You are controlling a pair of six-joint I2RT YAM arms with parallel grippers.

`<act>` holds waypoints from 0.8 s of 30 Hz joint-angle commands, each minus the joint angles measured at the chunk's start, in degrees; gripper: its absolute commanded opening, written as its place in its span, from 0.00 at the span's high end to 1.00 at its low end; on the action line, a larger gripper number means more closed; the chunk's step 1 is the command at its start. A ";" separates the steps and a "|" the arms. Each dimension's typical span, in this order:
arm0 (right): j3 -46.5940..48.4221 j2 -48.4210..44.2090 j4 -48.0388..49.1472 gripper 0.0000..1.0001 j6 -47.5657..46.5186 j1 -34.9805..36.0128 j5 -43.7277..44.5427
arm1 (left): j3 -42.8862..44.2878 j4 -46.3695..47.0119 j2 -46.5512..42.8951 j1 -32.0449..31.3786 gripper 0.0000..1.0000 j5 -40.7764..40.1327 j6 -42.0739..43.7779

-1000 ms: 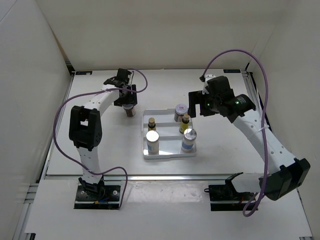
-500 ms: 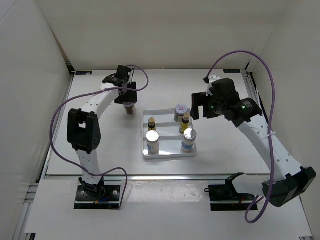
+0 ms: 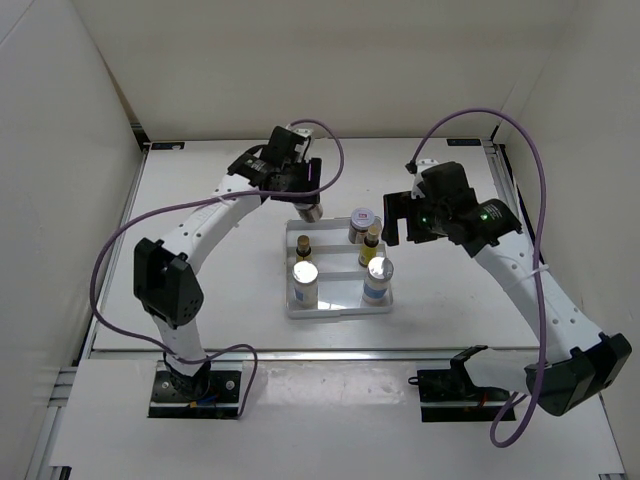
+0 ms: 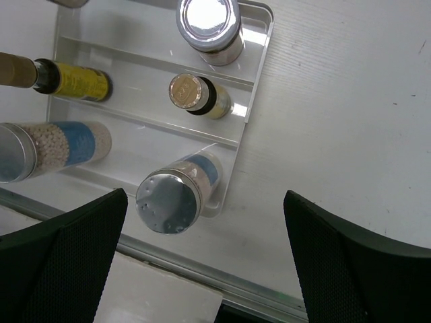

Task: Organize the condiment bottles

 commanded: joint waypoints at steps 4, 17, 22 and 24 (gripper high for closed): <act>-0.83 -2.83 0.03 0.00 -0.05 -0.28 0.66 | -1.17 1.13 2.59 -0.05 0.67 -2.15 -0.92; -1.45 -3.97 -0.49 0.00 -0.05 -0.28 1.72 | 0.41 1.13 10.24 -0.05 0.35 -3.82 -1.10; -1.45 -3.19 -1.10 0.00 1.17 -0.28 3.91 | 1.72 0.08 10.25 -0.05 0.00 -6.46 -1.10; 0.03 -1.52 -3.04 0.00 2.32 -0.28 7.49 | 3.56 -1.41 8.93 -0.05 0.00 -8.39 -1.10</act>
